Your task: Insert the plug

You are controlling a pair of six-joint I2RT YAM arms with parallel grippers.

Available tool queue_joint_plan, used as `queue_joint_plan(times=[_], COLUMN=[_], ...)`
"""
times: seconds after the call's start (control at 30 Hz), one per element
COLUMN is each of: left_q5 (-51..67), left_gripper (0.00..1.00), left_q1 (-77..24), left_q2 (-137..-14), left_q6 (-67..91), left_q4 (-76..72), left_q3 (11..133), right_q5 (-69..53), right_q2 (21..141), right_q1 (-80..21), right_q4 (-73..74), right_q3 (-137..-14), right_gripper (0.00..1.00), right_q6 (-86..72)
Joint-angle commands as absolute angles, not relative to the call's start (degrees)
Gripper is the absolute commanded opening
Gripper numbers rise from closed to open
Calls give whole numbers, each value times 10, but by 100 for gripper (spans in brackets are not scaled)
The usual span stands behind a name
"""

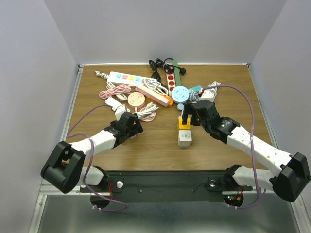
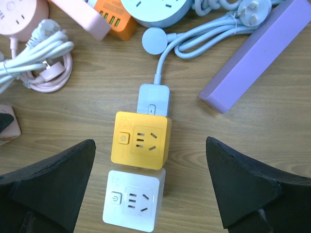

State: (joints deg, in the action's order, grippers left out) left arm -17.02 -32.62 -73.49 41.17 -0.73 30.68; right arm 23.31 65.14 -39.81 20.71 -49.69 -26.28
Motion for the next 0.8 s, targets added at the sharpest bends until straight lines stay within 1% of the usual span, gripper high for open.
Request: queue_joint_plan(times=[0.0,0.07,0.1,0.13,0.17,0.23,0.27,0.37,0.5,0.67,0.77], left_q5=[-184,-177,-170,-166,-164,-150,-144,-102,15,86,113], left_gripper=[97,90,79,72,55,40,25,1,0,0,0], left_q1=[-328,-328,-327,-328,-328,-328,-328,-327,-329,-329,-329], left_q2=[-753,-760,-764,-768,-769,-770,-773,-772,-757,-723,-716], left_q6=[407,408,409,408,408,403,402,403,429,481,504], left_q4=[-1,-1,-1,-1,-1,-1,-2,-2,-9,-3,-1], left_q3=[339,341,341,341,342,342,343,350,374,424,452], right_q5=[214,203,188,178,171,136,124,103,154,213,220], right_q2=[648,648,646,645,644,641,637,639,666,701,706], right_q1=[-400,-401,-400,-401,-400,-401,-401,-422,-495,-551,-570], right_q4=[164,155,146,142,137,121,115,87,64,43,22], right_q3=[-479,-474,-472,-469,-465,-461,-461,-462,-490,-519,-528], right_gripper=[100,100,99,98,97,95,93,91,90,90,90], right_q6=[-243,-236,-227,-218,-207,-193,-181,-159,-106,-61,-46])
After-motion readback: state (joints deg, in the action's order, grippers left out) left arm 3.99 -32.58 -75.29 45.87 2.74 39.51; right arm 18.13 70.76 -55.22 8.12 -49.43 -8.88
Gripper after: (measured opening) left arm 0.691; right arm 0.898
